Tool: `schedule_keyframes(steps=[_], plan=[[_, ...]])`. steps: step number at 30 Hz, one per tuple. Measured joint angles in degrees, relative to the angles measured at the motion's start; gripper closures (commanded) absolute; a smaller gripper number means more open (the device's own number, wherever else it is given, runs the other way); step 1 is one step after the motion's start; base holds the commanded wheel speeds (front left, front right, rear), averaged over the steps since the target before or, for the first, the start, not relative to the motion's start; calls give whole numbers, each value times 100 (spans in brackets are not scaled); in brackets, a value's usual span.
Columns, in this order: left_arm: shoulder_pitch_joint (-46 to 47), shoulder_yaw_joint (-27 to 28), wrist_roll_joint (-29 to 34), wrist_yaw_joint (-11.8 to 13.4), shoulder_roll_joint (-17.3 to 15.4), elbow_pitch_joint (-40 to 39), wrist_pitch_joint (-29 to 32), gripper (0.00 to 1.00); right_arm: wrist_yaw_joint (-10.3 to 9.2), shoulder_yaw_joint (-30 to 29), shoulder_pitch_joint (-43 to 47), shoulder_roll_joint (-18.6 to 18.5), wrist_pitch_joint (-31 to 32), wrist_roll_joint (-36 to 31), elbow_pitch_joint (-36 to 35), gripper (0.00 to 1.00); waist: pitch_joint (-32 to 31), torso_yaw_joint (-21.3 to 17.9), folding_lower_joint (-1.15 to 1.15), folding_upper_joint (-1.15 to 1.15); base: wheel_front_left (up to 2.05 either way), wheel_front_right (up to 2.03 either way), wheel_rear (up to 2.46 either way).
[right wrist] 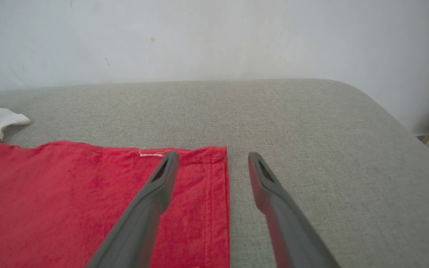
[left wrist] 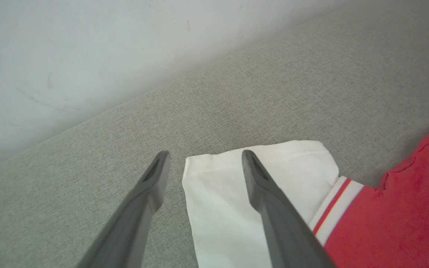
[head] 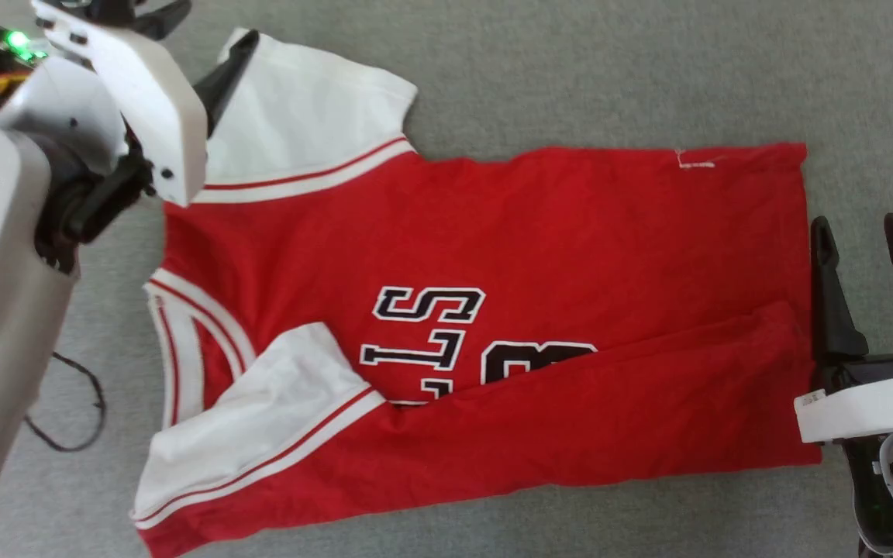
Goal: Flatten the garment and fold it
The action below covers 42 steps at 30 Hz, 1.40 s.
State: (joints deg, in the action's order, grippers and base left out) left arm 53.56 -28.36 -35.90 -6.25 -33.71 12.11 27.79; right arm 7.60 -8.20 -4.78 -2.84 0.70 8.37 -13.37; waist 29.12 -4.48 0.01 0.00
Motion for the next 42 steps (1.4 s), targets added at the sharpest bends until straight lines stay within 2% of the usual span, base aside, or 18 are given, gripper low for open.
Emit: schedule_keyframes(steps=[11, 12, 13, 18, 23, 28, 34, 38, 42], plan=[[219, -73, -250, -34, -79, 737, 311, 0, 0, -32, -93, -1, -77, 29, 37, 0, 507, -348, -2, 0, 0, 0, 0], [238, -69, -263, -34, -86, 737, 282, 40, 0, -44, -103, -1, -76, 26, 30, 0, 536, -359, -2, 0, 0, 0, 0], [257, -66, -277, -34, -86, 739, 223, 99, 0, -54, -112, -2, -73, 19, 21, 0, 560, -363, -2, 0, 0, 0, 0], [284, -120, -303, -77, -54, 823, 15, 100, 0, 8, -206, -1, -10, -11, -53, 0, 546, -320, -1, 0, 0, 0, 0], [150, -247, -352, -78, -47, 945, -144, 100, 0, 193, -592, -3, 428, -146, -307, 0, 352, -242, -2, 0, 0, 0, 0], [71, -348, -398, -79, 9, 942, -243, 100, 1, 331, -1339, -69, 1469, -287, -413, 0, 208, -107, -2, 0, 0, 0, 0], [73, -441, -441, -81, 107, 894, -313, 100, -1, 192, -1874, -416, 2911, -277, 200, 0, 209, 88, -1, 0, 0, 0, 0], [79, -501, -448, -85, 175, 890, -336, 100, -1, 114, -1933, -583, 3550, -221, 575, 0, 281, 200, -1, 0, 0, 0, 0], [101, -530, -461, -85, 190, 891, -368, 100, 0, 57, -1936, -619, 3836, -100, 749, 0, 350, 284, -1, 0, 0, 0, 0]])
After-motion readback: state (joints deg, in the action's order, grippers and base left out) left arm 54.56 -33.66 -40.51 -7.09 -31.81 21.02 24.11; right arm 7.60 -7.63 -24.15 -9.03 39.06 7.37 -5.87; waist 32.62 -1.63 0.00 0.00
